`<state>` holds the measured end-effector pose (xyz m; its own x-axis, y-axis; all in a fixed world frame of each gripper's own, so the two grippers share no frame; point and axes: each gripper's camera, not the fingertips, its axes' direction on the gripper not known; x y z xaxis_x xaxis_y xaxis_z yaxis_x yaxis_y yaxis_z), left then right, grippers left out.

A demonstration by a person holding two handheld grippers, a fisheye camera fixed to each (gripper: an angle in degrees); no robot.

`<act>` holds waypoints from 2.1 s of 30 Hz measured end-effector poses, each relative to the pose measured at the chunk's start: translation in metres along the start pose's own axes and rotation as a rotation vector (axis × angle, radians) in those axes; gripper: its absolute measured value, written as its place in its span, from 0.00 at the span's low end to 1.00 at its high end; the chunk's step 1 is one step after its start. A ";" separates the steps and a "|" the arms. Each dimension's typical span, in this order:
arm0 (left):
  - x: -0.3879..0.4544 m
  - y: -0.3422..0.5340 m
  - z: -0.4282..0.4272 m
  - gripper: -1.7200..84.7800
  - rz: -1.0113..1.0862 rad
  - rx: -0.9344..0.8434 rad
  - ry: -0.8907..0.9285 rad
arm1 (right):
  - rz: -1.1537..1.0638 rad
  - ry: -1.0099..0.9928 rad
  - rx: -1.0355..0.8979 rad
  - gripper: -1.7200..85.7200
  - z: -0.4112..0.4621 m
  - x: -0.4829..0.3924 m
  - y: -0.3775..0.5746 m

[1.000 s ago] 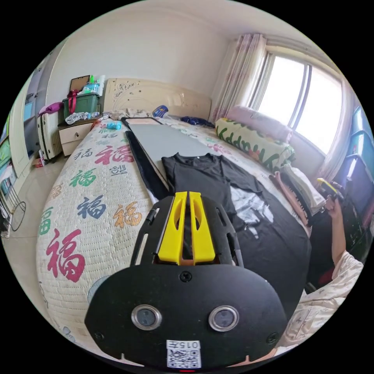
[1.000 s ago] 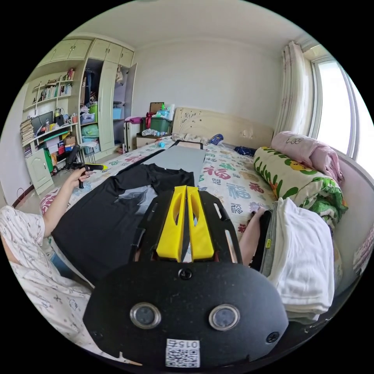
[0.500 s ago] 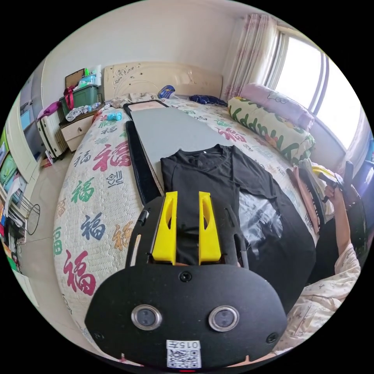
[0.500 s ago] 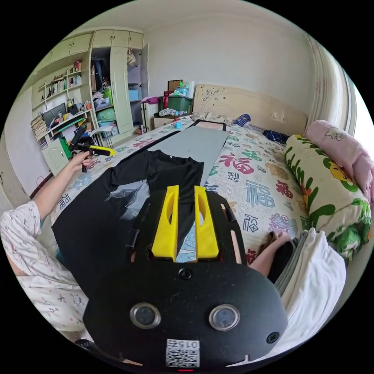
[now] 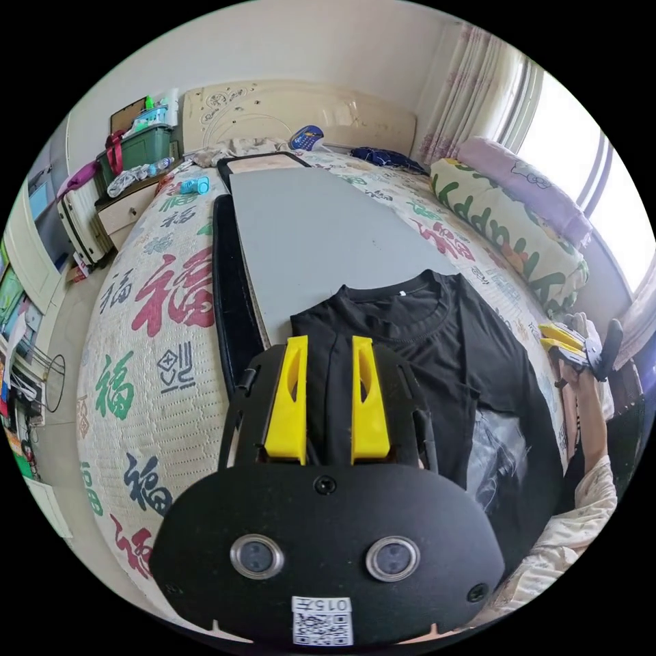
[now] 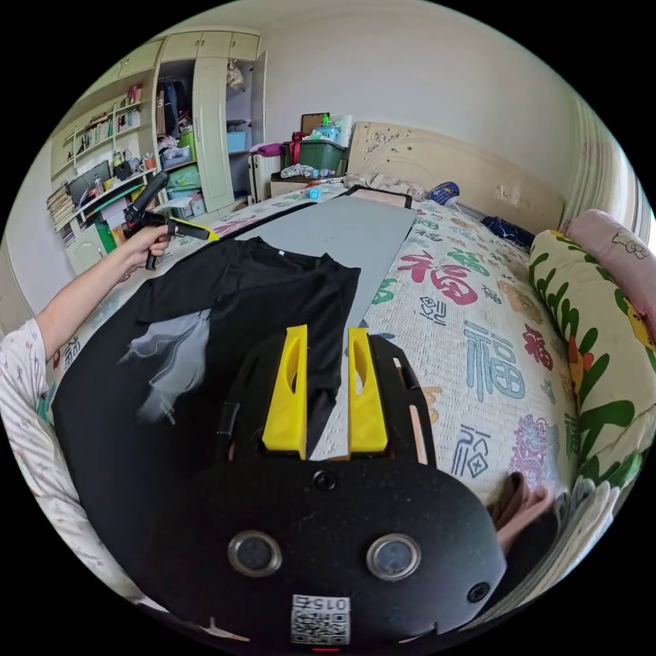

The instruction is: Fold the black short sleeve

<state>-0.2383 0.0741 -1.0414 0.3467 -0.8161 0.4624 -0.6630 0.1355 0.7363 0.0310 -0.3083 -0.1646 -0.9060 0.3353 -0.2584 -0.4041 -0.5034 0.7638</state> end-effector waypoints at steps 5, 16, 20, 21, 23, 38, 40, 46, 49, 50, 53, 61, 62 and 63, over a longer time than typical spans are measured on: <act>-0.007 -0.058 0.015 0.15 0.020 -0.032 -0.052 | 0.089 -0.077 -0.013 0.15 0.052 0.028 -0.064; 0.015 -0.131 0.007 0.14 0.071 -0.108 -0.101 | 0.156 0.103 -0.193 0.17 0.148 0.040 -0.135; 0.036 -0.142 -0.017 0.06 0.117 -0.094 -0.063 | 0.127 0.027 -0.268 0.08 0.166 0.041 -0.135; 0.040 -0.143 -0.021 0.06 0.123 -0.095 -0.051 | 0.118 0.005 -0.268 0.07 0.165 0.041 -0.135; 0.057 -0.151 -0.038 0.04 0.146 -0.104 -0.096 | 0.107 -0.017 -0.270 0.03 0.162 0.045 -0.132; 0.312 0.151 -0.464 0.03 0.598 0.346 -0.062 | -0.124 -0.262 0.207 0.01 -0.151 -0.040 0.108; 0.333 0.224 -0.485 0.03 0.648 0.328 -0.026 | -0.129 -0.314 0.174 0.01 -0.166 -0.059 0.159; 0.353 0.382 -0.455 0.04 0.655 0.194 0.176 | -0.100 -0.396 0.096 0.03 -0.164 -0.084 0.270; 0.368 0.403 -0.449 0.04 0.640 0.178 0.151 | -0.121 -0.369 0.085 0.04 -0.163 -0.087 0.283; 0.376 0.409 -0.447 0.05 0.639 0.166 0.138 | -0.141 -0.364 0.072 0.05 -0.164 -0.088 0.287; 0.394 0.426 -0.436 0.06 0.622 0.130 0.095 | -0.164 -0.362 0.041 0.08 -0.167 -0.086 0.296; 0.413 0.479 -0.417 0.10 0.568 0.180 0.037 | -0.256 -0.329 0.107 0.13 -0.181 -0.086 0.302; 0.413 0.485 -0.413 0.09 0.571 0.167 0.040 | -0.263 -0.335 0.103 0.13 -0.178 -0.086 0.299; 0.412 0.487 -0.413 0.09 0.573 0.160 0.049 | -0.259 -0.341 0.103 0.13 -0.177 -0.084 0.297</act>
<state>-0.1449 0.0363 -0.2883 -0.0685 -0.6107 0.7889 -0.8440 0.4571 0.2806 -0.0354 -0.6275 -0.0207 -0.6757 0.6926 -0.2524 -0.5824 -0.2917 0.7588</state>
